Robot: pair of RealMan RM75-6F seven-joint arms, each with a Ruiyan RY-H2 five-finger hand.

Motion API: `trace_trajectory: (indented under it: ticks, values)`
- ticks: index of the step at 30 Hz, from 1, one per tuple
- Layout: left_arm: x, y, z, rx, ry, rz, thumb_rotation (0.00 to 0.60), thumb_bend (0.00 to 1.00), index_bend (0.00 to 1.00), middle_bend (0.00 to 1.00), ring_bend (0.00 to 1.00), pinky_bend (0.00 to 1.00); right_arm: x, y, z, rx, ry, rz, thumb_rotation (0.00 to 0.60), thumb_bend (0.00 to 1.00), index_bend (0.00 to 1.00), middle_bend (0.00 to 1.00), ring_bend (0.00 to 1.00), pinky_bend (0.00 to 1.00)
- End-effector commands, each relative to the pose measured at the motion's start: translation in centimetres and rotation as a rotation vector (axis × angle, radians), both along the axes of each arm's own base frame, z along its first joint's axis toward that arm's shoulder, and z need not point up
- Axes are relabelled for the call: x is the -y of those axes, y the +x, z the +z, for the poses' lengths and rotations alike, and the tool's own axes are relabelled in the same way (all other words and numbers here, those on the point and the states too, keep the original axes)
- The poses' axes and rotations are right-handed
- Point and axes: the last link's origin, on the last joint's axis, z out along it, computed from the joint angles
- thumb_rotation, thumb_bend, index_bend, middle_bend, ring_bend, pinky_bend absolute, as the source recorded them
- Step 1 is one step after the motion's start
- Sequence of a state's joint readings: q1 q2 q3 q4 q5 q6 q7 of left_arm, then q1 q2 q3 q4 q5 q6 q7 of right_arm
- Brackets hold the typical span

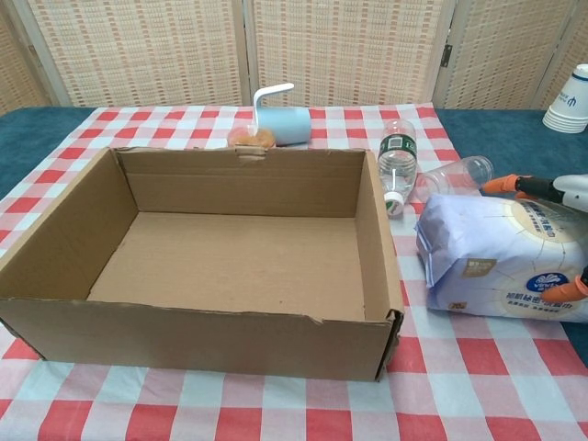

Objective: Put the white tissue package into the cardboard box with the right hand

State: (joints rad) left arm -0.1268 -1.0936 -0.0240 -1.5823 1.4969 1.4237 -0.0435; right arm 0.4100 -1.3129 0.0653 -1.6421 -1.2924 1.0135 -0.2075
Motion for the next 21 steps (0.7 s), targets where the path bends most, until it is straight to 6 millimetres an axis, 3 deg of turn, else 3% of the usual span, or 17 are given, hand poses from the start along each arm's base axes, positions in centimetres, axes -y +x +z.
trace_trajectory:
  ticks: [1, 4, 7, 15, 21]
  values:
    - [-0.02, 0.00, -0.02, 0.000, 0.000, 0.000, 0.600, 0.24, 0.00, 0.00, 0.00, 0.10, 0.06, 0.04, 0.05, 0.005, -0.009, 0.007, 0.600, 0.00, 0.01, 0.00, 0.00, 0.17]
    - [-0.06, -0.03, -0.09, 0.000, -0.002, 0.001, 0.600, 0.24, 0.00, 0.00, 0.00, 0.10, 0.19, 0.12, 0.19, 0.019, -0.037, 0.016, 0.600, 0.00, 0.10, 0.06, 0.05, 0.32]
    - [-0.15, -0.11, -0.13, 0.005, 0.000, 0.007, 0.600, 0.24, 0.00, 0.00, 0.00, 0.10, 0.19, 0.05, 0.16, 0.031, -0.057, 0.029, 0.600, 0.00, 0.26, 0.17, 0.17, 0.47]
    - [-0.23, -0.12, 0.04, 0.013, 0.011, 0.007, 0.600, 0.24, 0.00, 0.00, 0.00, 0.10, 0.10, -0.41, -0.07, 0.024, -0.057, 0.020, 0.600, 0.00, 0.41, 0.23, 0.23, 0.52]
    - [-0.18, -0.12, 0.17, 0.013, 0.016, 0.006, 0.600, 0.24, 0.00, 0.00, 0.00, 0.10, -0.06, 0.42, 0.79, 0.041, -0.069, 0.046, 0.600, 0.00, 0.50, 0.27, 0.25, 0.53]
